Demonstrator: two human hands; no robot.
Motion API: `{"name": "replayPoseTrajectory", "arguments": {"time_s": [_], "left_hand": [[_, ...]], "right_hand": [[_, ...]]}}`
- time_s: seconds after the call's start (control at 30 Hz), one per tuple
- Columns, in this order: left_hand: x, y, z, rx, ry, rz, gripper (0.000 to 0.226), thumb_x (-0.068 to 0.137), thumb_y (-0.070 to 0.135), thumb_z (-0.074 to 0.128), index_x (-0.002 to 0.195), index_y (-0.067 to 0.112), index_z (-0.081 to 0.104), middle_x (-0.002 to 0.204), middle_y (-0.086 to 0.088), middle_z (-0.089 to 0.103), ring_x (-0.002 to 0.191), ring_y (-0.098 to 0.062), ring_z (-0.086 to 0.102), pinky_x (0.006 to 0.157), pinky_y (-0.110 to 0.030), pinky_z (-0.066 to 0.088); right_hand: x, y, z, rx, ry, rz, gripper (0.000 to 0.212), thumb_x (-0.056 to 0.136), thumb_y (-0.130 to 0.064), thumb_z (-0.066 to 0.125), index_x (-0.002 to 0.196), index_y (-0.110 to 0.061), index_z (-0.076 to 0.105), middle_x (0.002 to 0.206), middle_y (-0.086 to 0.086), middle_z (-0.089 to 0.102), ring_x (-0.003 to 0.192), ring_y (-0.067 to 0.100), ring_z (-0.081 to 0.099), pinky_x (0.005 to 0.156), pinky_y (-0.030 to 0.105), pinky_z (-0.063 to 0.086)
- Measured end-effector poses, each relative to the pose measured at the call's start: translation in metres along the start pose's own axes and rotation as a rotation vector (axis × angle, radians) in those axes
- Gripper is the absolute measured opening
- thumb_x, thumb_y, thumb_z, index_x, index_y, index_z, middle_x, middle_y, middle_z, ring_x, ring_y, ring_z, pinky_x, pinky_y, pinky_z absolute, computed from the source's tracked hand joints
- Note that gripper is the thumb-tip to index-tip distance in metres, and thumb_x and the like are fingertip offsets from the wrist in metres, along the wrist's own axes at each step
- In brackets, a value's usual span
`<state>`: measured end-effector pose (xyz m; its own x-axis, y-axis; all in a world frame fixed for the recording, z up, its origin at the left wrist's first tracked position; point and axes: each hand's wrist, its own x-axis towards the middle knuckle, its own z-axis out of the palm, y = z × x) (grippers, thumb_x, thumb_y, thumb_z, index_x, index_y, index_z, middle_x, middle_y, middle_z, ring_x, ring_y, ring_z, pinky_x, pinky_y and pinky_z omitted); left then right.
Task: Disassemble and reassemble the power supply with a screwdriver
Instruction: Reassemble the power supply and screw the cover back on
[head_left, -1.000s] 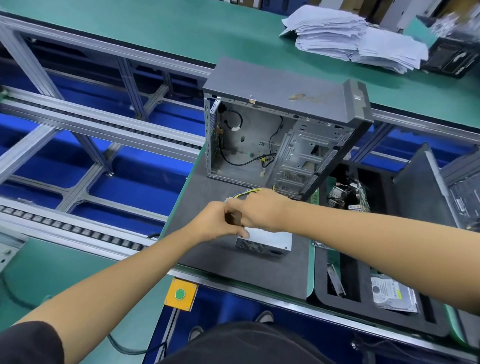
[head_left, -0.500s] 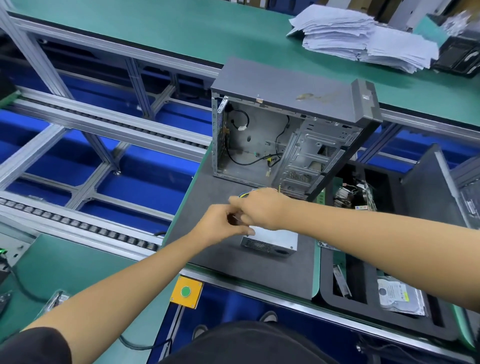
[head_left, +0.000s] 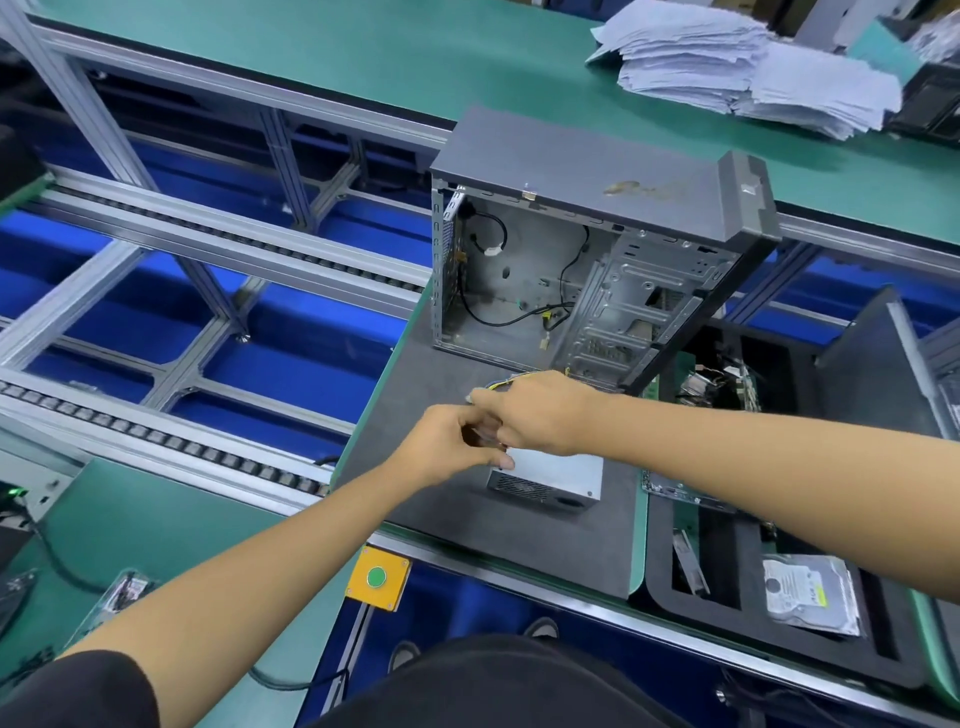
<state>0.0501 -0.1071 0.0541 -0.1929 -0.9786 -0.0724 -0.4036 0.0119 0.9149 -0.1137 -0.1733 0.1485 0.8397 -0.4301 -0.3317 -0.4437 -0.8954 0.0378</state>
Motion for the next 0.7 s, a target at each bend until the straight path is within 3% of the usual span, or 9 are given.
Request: {"name": "replayPoseTrajectory", "arguments": {"time_s": [0.1, 0.17, 0.27, 0.37, 0.47, 0.5, 0.57, 0.63, 0.7], "left_hand": [[0.002, 0.0, 0.009, 0.023, 0.065, 0.028, 0.031, 0.073, 0.026, 0.091, 0.073, 0.04, 0.064, 0.067, 0.026, 0.066, 0.062, 0.005, 0.057, 0.061, -0.012, 0.041], [0.004, 0.003, 0.004, 0.02, -0.003, 0.052, 0.029, 0.079, 0.022, 0.087, 0.074, 0.039, 0.065, 0.066, 0.024, 0.065, 0.061, 0.005, 0.054, 0.061, -0.014, 0.04], [0.005, 0.009, -0.004, 0.089, -0.113, 0.122, 0.021, 0.086, 0.014, 0.079, 0.082, 0.034, 0.071, 0.073, 0.029, 0.068, 0.073, 0.014, 0.061, 0.07, -0.014, 0.044], [0.002, 0.009, 0.0, 0.169, -0.146, 0.154, 0.025, 0.089, 0.021, 0.073, 0.08, 0.044, 0.07, 0.072, 0.03, 0.066, 0.071, 0.014, 0.059, 0.066, -0.007, 0.04], [0.0, -0.001, 0.007, 0.083, -0.082, 0.081, 0.013, 0.087, 0.028, 0.078, 0.091, 0.039, 0.072, 0.084, 0.018, 0.074, 0.081, -0.003, 0.068, 0.079, -0.029, 0.054], [-0.002, -0.003, 0.01, 0.064, -0.026, 0.049, 0.015, 0.083, 0.036, 0.081, 0.09, 0.042, 0.069, 0.083, 0.021, 0.073, 0.08, -0.001, 0.068, 0.078, -0.029, 0.055], [-0.005, -0.001, 0.019, 0.067, 0.086, 0.026, 0.019, 0.073, 0.052, 0.079, 0.08, 0.05, 0.061, 0.074, 0.025, 0.069, 0.07, 0.004, 0.062, 0.068, -0.022, 0.05], [-0.006, -0.003, 0.025, 0.065, 0.128, 0.05, 0.016, 0.077, 0.047, 0.075, 0.073, 0.05, 0.06, 0.068, 0.014, 0.068, 0.064, 0.0, 0.056, 0.063, -0.029, 0.048], [-0.003, -0.006, 0.022, 0.083, 0.057, 0.056, 0.01, 0.085, 0.033, 0.074, 0.078, 0.037, 0.067, 0.072, 0.0, 0.07, 0.068, -0.013, 0.06, 0.068, -0.039, 0.052]], "right_hand": [[0.0, -0.009, 0.006, 0.069, 0.004, 0.097, 0.033, 0.094, -0.026, 0.051, 0.124, -0.013, 0.043, 0.078, 0.003, 0.054, 0.061, 0.027, 0.05, 0.047, 0.033, 0.026], [0.001, -0.006, 0.004, 0.11, -0.016, 0.084, 0.031, 0.092, -0.029, 0.051, 0.119, -0.016, 0.043, 0.079, 0.002, 0.057, 0.069, 0.031, 0.056, 0.053, 0.035, 0.035], [-0.002, 0.004, -0.008, -0.076, 0.011, -0.19, 0.022, 0.096, -0.039, 0.046, 0.113, -0.025, 0.044, 0.069, -0.006, 0.053, 0.062, 0.029, 0.041, 0.055, 0.033, 0.029], [-0.007, 0.006, -0.012, -0.266, 0.002, -0.431, 0.01, 0.1, -0.034, 0.038, 0.105, -0.026, 0.037, 0.066, 0.003, 0.06, 0.054, 0.031, 0.037, 0.057, 0.033, 0.022], [-0.007, 0.004, 0.001, -0.08, 0.059, -0.183, 0.022, 0.099, -0.034, 0.041, 0.116, -0.021, 0.046, 0.066, -0.002, 0.048, 0.059, 0.03, 0.043, 0.058, 0.034, 0.029], [-0.006, 0.001, 0.005, 0.002, 0.063, -0.057, 0.027, 0.097, -0.031, 0.045, 0.12, -0.018, 0.047, 0.064, -0.004, 0.041, 0.059, 0.031, 0.045, 0.056, 0.036, 0.034], [-0.005, -0.007, 0.013, 0.073, 0.054, 0.123, 0.035, 0.093, -0.025, 0.048, 0.126, -0.015, 0.047, 0.062, -0.004, 0.035, 0.053, 0.024, 0.04, 0.049, 0.036, 0.028], [-0.004, -0.012, 0.014, 0.103, 0.041, 0.171, 0.04, 0.093, -0.025, 0.05, 0.131, -0.014, 0.047, 0.063, -0.005, 0.033, 0.051, 0.015, 0.031, 0.047, 0.034, 0.018], [-0.006, -0.009, 0.011, 0.083, 0.068, 0.095, 0.04, 0.092, -0.032, 0.053, 0.128, -0.015, 0.048, 0.062, -0.007, 0.031, 0.05, 0.015, 0.031, 0.047, 0.033, 0.019]]}}
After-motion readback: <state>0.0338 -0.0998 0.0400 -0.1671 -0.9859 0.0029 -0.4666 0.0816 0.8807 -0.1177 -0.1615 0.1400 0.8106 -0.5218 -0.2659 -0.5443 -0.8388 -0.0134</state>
